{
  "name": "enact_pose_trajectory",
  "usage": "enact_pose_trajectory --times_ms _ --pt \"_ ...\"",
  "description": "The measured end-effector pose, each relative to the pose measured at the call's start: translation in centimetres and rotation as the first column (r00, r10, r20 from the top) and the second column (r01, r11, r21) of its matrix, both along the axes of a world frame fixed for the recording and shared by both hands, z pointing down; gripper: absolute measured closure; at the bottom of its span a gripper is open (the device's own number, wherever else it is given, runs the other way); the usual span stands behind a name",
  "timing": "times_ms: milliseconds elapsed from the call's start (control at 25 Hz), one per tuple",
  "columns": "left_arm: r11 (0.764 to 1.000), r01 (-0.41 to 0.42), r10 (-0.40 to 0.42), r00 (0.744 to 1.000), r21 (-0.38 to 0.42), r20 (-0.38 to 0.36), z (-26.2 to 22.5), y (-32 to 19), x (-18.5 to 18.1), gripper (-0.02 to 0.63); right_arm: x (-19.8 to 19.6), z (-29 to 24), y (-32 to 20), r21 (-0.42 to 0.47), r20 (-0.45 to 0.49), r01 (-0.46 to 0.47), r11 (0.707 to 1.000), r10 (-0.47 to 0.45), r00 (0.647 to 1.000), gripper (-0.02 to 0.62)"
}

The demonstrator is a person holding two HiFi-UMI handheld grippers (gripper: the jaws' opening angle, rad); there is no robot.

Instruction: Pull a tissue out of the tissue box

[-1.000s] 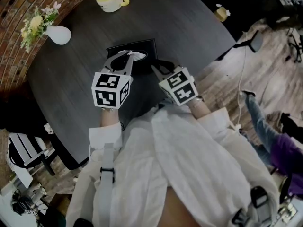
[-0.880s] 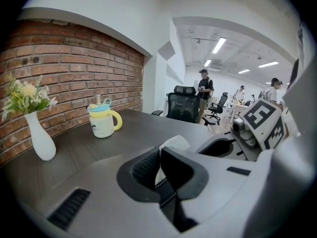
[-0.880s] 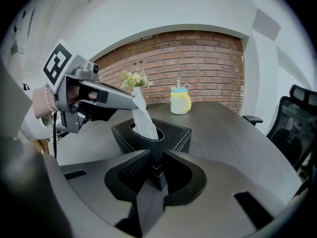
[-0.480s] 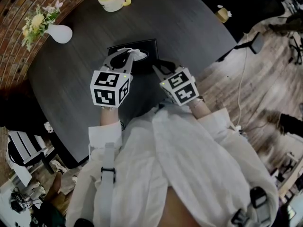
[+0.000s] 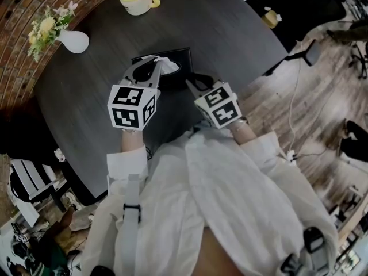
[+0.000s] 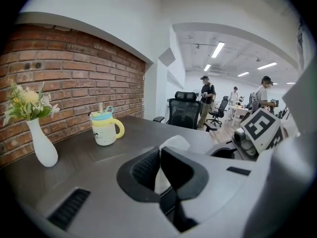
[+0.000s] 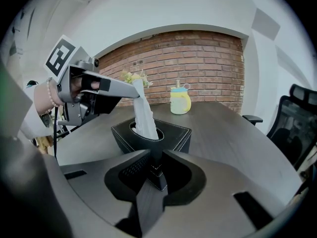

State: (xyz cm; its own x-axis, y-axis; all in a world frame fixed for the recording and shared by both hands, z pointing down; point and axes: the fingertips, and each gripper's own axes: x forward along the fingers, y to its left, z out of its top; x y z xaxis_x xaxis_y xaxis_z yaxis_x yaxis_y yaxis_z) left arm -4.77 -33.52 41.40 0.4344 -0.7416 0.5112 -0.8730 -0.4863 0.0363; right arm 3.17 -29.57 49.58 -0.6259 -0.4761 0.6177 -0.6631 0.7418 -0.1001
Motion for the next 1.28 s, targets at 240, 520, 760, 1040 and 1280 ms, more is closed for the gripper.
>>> enact_pose_trajectory --times_ms 240,520,760,1040,1280 --pt "0.998 0.034 -0.032 0.999 0.049 -0.042 -1.5 -0.5 -0.4 0.597 0.1 0.1 0.0 -0.002 -0.005 0.0 1.0 0.0 1.0 0.54" --pt "0.994 0.062 -0.055 0.995 0.088 -0.078 -3.1 -0.9 -1.2 0.597 0.0 0.0 0.1 0.001 -0.009 -0.005 1.0 0.005 1.0 0.54" --pt "0.991 0.07 -0.056 0.991 0.116 -0.119 -4.3 -0.8 -1.4 0.597 0.0 0.1 0.0 0.0 -0.006 -0.011 1.0 0.011 1.0 0.54" --pt "0.985 0.106 -0.088 0.987 0.135 -0.132 -5.1 -0.4 -2.3 0.597 0.1 0.1 0.1 0.004 -0.003 -0.016 1.0 0.016 1.0 0.54" --pt "0.981 0.122 -0.099 0.984 0.151 -0.15 -5.6 -0.2 -2.6 0.597 0.0 0.0 0.0 0.007 -0.013 -0.016 1.0 0.016 1.0 0.54"
